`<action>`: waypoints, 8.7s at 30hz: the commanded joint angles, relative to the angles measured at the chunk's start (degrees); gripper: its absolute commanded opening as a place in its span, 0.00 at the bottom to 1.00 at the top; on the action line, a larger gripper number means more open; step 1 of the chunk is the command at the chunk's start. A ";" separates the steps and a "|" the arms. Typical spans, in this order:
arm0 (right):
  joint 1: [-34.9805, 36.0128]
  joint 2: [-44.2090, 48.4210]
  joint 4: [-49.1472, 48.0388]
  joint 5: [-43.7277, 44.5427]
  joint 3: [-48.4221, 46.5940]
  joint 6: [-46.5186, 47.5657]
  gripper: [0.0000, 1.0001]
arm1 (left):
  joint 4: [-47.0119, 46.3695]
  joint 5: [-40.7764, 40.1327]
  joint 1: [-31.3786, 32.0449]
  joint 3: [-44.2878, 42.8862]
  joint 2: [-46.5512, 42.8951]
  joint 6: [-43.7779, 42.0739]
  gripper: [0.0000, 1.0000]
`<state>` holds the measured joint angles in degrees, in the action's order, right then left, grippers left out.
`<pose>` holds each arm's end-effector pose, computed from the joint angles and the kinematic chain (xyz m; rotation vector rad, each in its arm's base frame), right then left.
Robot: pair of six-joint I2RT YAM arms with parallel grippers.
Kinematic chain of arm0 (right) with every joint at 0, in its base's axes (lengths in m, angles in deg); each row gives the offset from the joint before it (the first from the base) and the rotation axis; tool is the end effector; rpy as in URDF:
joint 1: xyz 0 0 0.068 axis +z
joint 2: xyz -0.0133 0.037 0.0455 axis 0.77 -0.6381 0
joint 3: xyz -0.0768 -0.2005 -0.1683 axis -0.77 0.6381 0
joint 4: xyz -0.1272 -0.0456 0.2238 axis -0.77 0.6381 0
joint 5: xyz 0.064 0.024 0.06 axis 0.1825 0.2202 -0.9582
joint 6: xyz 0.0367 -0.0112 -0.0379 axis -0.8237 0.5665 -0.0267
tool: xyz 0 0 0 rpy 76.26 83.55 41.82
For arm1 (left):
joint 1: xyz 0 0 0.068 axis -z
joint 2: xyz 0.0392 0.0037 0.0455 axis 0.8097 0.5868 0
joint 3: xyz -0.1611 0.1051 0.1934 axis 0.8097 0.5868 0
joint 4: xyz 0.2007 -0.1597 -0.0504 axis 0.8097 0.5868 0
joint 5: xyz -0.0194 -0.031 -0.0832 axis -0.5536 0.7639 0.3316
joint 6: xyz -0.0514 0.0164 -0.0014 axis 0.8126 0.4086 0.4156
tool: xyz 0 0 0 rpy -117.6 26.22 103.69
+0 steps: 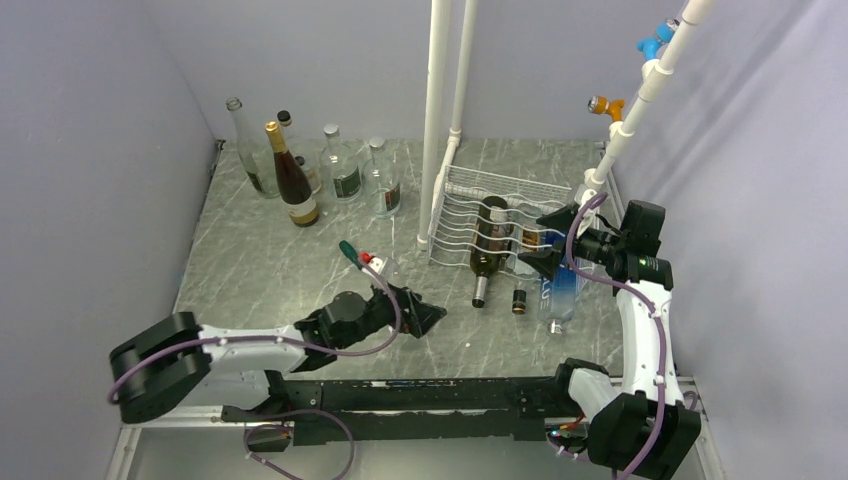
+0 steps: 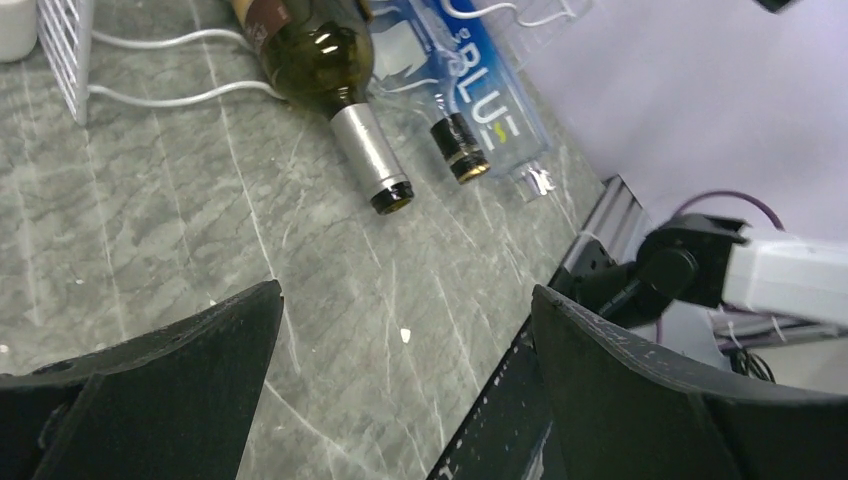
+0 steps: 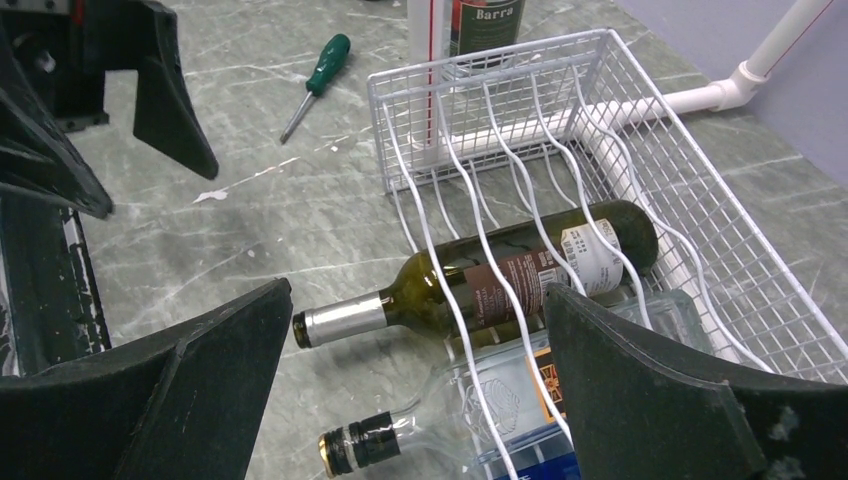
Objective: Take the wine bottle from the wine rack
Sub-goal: Pick up the wine bottle from the wine rack.
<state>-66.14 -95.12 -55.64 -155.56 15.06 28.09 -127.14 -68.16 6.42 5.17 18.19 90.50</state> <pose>0.1902 -0.0189 0.3104 -0.9281 1.5771 0.7113 0.1135 -0.1949 0.1984 0.2632 1.8118 -1.2326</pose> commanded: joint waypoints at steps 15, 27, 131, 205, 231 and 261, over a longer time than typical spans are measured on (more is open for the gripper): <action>-0.35 2.07 -3.50 -0.23 -0.45 -2.52 1.00 | 14.37 -20.62 5.16 -22.41 22.84 21.37 0.95; -0.37 2.17 -4.06 -0.33 -0.18 -2.98 1.00 | 19.36 -17.87 4.86 -34.53 33.53 19.06 0.80; -0.34 2.31 -3.58 0.61 0.61 -0.84 1.00 | -0.54 -3.70 4.55 -20.04 30.93 15.68 0.00; 46.36 -9.05 12.27 20.01 1.50 46.70 1.00 | 40.93 13.94 4.47 -18.34 -2.90 14.72 0.00; 63.77 -15.03 -9.25 41.23 9.61 35.69 1.00 | 41.44 22.13 0.60 -23.04 2.82 14.69 0.00; 64.80 -16.10 -12.34 38.62 10.02 32.21 0.44 | 38.61 20.25 -0.48 -18.48 0.08 18.65 0.25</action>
<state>-1.49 -111.28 -66.19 -114.05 25.82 62.23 -79.97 -46.85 6.12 -12.99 21.68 108.62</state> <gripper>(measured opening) 0.821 0.386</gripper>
